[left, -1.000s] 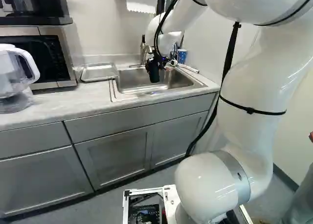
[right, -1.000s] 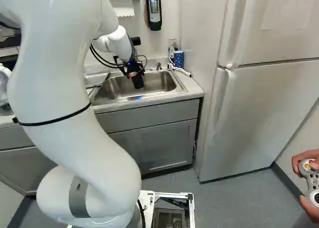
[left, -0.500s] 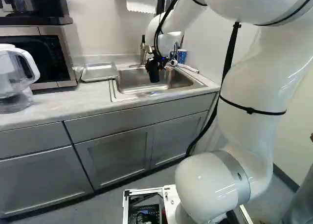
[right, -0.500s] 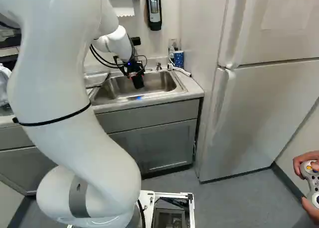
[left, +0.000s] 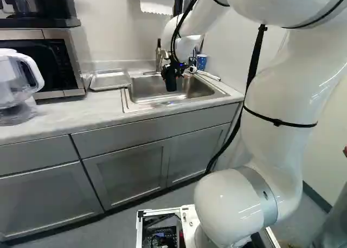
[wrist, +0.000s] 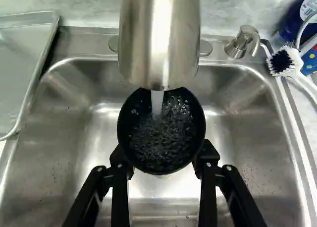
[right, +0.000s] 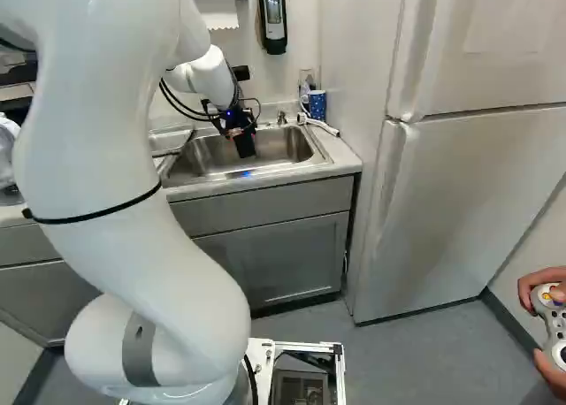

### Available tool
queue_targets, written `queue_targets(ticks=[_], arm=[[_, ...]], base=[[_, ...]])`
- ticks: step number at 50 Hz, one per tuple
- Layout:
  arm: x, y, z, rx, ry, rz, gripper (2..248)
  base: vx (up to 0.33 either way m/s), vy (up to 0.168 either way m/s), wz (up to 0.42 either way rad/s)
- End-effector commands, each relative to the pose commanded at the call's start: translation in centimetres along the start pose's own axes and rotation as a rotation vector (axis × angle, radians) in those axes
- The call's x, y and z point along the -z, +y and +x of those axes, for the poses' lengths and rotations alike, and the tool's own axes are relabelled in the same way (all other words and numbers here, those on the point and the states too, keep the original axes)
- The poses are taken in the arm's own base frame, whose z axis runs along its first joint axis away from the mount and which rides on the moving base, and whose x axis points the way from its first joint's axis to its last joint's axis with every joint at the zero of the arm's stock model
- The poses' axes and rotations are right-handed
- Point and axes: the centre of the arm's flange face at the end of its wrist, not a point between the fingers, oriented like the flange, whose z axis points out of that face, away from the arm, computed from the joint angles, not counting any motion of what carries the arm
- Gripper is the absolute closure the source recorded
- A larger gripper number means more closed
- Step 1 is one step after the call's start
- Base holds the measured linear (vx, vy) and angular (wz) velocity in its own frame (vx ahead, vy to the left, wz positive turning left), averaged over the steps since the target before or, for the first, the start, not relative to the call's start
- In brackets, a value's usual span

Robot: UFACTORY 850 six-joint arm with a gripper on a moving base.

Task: Rinse the cup and place it in the tray

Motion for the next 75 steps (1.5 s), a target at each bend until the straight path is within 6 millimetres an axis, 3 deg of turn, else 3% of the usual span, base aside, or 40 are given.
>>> queue_targets(ticks=[20, 60, 75], arm=[[0.0, -0.6, 0.0, 0.008, 0.001, 0.007, 126], [1.0, -7.5, -0.2, 0.103, 0.008, 0.089, 126], [2.9, -10.1, 0.2, 0.139, 0.039, 0.12, 126]], base=[[0.0, 0.0, 0.0], [0.0, 0.0, 0.0], [0.0, 0.0, 0.0]])
